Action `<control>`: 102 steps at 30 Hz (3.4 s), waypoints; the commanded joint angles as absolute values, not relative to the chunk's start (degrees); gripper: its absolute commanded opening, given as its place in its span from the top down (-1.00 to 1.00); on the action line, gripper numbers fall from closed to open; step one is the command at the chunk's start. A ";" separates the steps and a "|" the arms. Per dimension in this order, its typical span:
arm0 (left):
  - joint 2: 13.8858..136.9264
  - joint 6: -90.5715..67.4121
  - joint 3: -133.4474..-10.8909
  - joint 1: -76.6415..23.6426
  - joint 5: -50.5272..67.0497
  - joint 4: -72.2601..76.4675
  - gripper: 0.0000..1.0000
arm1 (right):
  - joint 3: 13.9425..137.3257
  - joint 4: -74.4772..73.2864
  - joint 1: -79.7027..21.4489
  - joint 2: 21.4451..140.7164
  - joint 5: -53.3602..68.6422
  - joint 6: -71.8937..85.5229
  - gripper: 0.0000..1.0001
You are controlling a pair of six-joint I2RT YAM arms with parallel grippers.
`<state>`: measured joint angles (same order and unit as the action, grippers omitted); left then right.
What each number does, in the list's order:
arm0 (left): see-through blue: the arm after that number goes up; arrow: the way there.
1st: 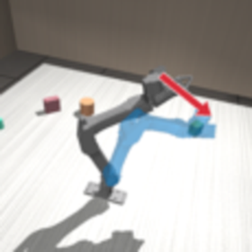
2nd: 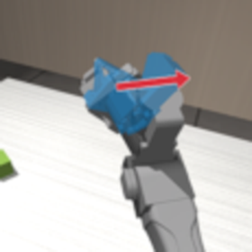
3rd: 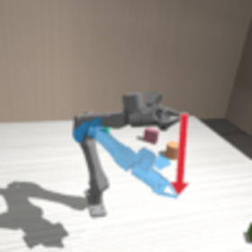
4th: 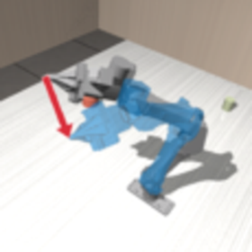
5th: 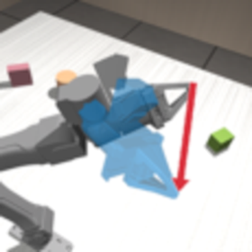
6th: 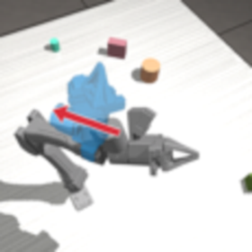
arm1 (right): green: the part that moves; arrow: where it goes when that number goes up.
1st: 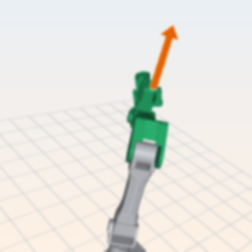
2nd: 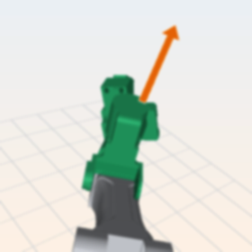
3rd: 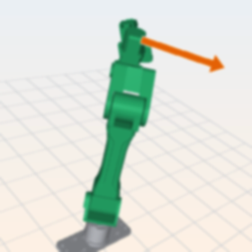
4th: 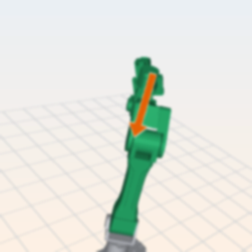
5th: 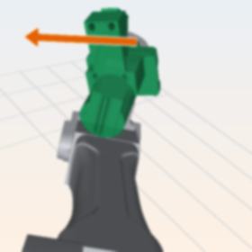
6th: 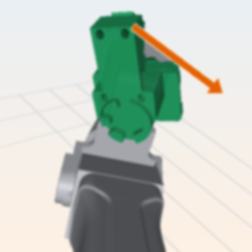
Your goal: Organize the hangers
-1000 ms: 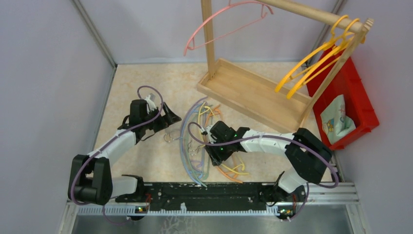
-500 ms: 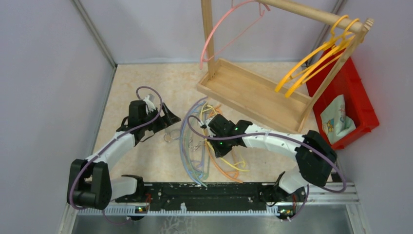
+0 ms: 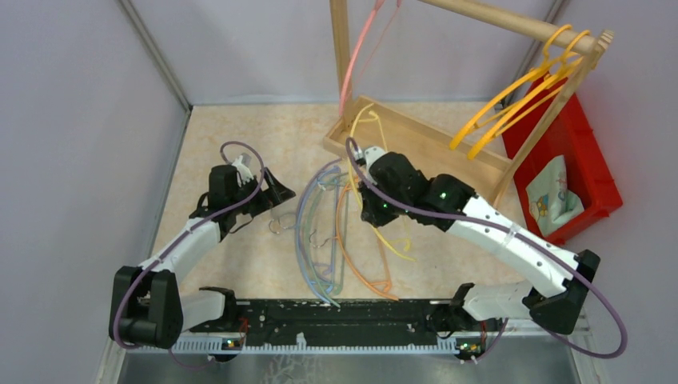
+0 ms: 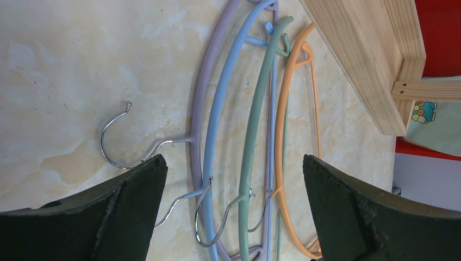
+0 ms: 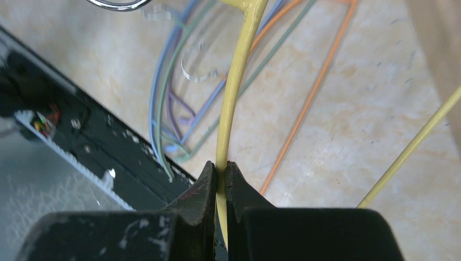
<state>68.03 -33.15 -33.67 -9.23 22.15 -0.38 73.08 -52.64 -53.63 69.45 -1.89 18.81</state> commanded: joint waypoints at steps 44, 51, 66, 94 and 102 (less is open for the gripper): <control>66.21 -32.41 -34.99 -8.88 21.97 1.98 -0.99 | 84.79 -35.72 -49.61 68.02 -11.19 29.59 1.00; 66.18 -32.43 -34.92 -8.90 22.02 1.94 -0.99 | 85.18 -34.28 -49.62 65.64 -16.58 29.58 1.00; 65.98 -31.57 -37.18 -8.84 21.92 -0.03 -0.99 | 92.90 -13.10 -41.31 72.81 -21.33 27.03 1.00; 64.89 -30.25 -35.31 -8.00 19.64 -1.67 -1.00 | 100.64 10.31 -25.77 90.80 -10.43 45.16 1.00; 66.51 -30.25 -35.92 -7.65 19.36 -1.18 -0.99 | 110.00 5.51 -25.77 101.41 -6.15 48.64 1.00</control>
